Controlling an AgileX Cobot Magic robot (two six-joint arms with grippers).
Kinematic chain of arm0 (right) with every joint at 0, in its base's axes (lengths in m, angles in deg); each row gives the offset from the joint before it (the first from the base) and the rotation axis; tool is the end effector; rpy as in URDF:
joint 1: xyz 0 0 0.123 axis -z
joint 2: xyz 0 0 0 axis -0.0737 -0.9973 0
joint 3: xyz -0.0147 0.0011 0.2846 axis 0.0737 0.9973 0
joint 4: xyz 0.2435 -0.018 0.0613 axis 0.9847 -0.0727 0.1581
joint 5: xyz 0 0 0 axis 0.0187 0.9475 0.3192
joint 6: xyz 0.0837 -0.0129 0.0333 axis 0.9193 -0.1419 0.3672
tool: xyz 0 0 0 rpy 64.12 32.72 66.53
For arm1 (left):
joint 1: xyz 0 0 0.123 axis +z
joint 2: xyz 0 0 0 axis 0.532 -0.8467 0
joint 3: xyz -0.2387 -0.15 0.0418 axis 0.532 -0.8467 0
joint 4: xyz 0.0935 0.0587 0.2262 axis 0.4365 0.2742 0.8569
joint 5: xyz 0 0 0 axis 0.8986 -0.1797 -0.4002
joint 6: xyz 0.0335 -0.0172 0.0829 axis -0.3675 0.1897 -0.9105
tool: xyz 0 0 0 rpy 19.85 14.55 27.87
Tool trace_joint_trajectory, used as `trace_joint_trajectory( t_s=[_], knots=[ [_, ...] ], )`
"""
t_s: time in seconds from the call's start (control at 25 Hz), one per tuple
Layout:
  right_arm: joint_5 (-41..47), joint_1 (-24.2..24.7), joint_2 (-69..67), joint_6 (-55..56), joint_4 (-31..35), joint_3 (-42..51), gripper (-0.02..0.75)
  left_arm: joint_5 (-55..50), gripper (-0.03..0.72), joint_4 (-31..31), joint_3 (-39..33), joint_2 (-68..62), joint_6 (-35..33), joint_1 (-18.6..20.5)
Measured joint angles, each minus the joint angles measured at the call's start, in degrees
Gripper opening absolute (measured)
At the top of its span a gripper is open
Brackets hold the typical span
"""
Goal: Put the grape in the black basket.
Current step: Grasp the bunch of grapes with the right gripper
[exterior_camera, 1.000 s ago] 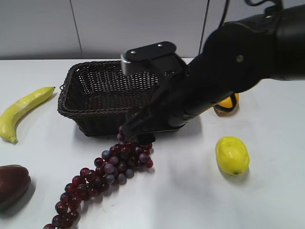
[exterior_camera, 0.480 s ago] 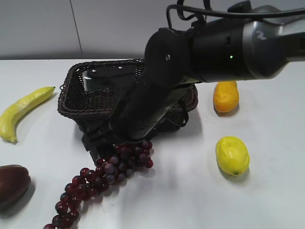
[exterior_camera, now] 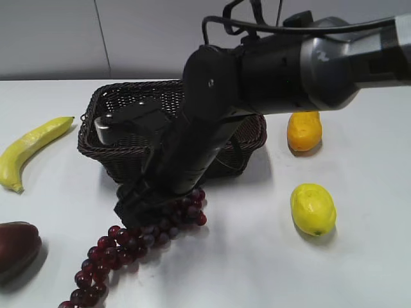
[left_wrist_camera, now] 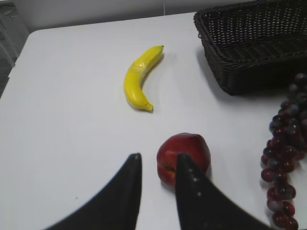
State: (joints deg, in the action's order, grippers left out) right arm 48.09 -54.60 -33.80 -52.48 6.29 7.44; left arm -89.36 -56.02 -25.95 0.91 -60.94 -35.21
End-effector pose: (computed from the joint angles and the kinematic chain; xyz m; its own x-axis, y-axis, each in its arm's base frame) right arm 0.2432 0.3285 0.1732 -0.6167 -0.6658 -0.4200 -0.7831 0.5731 0.2415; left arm -0.0071 -0.0068 0.2758 -0.4524 0.1379 -0.8811 0.1751 0.9825 0.0639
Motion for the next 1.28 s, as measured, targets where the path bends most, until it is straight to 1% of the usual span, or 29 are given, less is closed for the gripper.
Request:
trace_joint_trajectory(
  t_s=[0.24,0.36,0.52,0.84,0.88,0.96,1.04,1.08,1.28],
  knots=[
    [-2.30,-0.27,-0.07,-27.53,-0.47,0.00,0.594,0.00,0.228,0.00,0.00,0.00,0.00,0.00],
    [-4.37,-0.27,-0.20,-36.79,-0.47,-0.04,0.594,0.00,0.228,0.00,0.00,0.00,0.00,0.00],
    [-5.63,-0.27,-2.69,-44.22,-0.41,-0.18,0.594,0.00,0.228,0.00,0.00,0.00,0.00,0.00],
    [-6.91,-0.27,-8.62,-46.91,0.38,-0.41,0.589,0.00,0.228,0.00,0.00,0.00,0.00,0.00],
    [-7.15,-0.27,-8.76,-47.04,0.45,-0.41,0.567,0.00,0.229,0.00,0.00,0.00,0.00,0.00],
    [-7.43,-0.27,-8.90,-47.03,0.88,-0.47,0.468,0.00,0.228,0.00,0.00,0.00,0.00,0.00],
    [-7.20,-0.27,-8.90,-47.03,1.48,-0.47,0.297,0.00,0.229,0.00,0.00,0.00,0.00,0.00],
    [-7.01,-0.34,-8.84,-47.03,1.75,-0.47,0.271,0.00,0.229,0.00,0.00,0.00,0.00,0.00],
    [-5.23,-0.34,-7.18,-47.03,1.81,-0.47,0.269,0.00,0.229,0.00,0.00,0.00,0.00,0.00]
  ],
)
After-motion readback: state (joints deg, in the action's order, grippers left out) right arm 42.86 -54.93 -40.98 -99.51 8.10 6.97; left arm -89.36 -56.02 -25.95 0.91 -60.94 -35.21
